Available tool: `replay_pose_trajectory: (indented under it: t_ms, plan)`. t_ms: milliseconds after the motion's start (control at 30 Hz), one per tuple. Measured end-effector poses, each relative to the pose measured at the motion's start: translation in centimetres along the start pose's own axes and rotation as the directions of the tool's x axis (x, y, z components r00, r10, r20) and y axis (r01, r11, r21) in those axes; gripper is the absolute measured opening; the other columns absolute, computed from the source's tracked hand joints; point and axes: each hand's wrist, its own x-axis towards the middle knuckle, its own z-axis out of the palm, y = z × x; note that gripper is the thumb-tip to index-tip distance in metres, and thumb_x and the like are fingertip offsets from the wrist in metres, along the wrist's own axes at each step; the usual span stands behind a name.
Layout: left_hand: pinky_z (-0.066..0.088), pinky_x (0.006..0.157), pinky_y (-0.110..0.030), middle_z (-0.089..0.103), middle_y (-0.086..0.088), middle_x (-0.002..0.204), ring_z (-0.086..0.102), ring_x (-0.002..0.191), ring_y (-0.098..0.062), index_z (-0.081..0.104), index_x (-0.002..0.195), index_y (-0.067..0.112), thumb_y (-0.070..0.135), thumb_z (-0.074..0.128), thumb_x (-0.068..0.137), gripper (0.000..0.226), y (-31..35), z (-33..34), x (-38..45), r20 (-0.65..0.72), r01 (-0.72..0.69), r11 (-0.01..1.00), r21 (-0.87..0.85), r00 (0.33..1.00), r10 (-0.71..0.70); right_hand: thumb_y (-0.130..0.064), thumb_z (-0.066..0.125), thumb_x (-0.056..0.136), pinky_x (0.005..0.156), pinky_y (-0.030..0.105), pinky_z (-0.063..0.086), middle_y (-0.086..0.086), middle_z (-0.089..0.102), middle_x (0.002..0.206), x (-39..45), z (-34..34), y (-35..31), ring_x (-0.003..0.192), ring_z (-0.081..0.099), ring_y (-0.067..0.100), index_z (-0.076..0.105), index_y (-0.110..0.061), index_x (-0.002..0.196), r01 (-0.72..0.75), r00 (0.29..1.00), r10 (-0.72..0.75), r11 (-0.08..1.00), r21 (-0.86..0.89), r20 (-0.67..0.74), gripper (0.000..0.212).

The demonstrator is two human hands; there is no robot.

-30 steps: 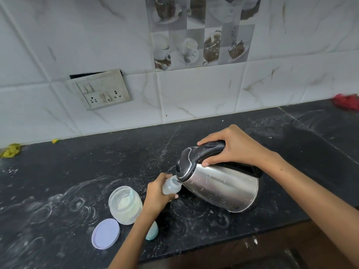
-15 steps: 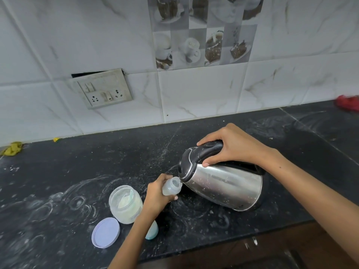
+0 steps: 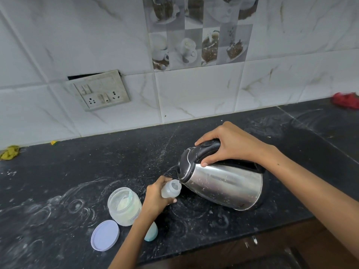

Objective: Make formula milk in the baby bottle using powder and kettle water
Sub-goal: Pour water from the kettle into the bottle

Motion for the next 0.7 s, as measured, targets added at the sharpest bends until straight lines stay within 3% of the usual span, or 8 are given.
replay_pose_trajectory:
  t_ms: [433, 600, 700]
  plan:
    - [0.036, 0.075, -0.006, 0.066, 0.01, 0.106, 0.06, 0.1, -0.008, 0.06, 0.105, 0.021, 0.009, 0.089, 0.058, 0.056, 0.08, -0.03, -0.04, 0.0, -0.027, 1.0, 0.004, 1.0, 0.027, -0.054, 0.083, 0.065, 0.081, 0.04, 0.052, 0.001, 0.077, 0.088, 0.5, -0.3, -0.07, 0.082, 0.068, 0.018, 0.071, -0.034, 0.113, 0.002, 1.0, -0.001, 0.999, -0.04, 0.026, 0.054]
    - [0.041, 0.081, -0.018, 0.067, 0.009, 0.107, 0.061, 0.101, -0.009, 0.06, 0.105, 0.02, 0.008, 0.089, 0.058, 0.056, 0.09, -0.06, -0.21, -0.008, -0.032, 0.999, -0.001, 0.999, 0.032, -0.053, 0.083, 0.064, 0.079, 0.039, 0.053, -0.004, 0.076, 0.087, 0.43, -0.46, -0.19, 0.08, 0.067, 0.013, 0.072, -0.034, 0.112, 0.011, 1.0, -0.01, 0.999, -0.046, 0.008, 0.053]
    - [0.04, 0.079, -0.017, 0.067, 0.009, 0.105, 0.06, 0.099, -0.01, 0.06, 0.105, 0.02, 0.009, 0.088, 0.059, 0.056, 0.11, -0.08, -0.3, -0.005, -0.032, 0.999, 0.004, 0.999, 0.032, -0.053, 0.084, 0.064, 0.078, 0.037, 0.053, -0.008, 0.076, 0.088, 0.4, -0.54, -0.32, 0.08, 0.067, 0.009, 0.072, -0.034, 0.111, 0.013, 1.0, -0.013, 0.999, -0.042, -0.001, 0.052]
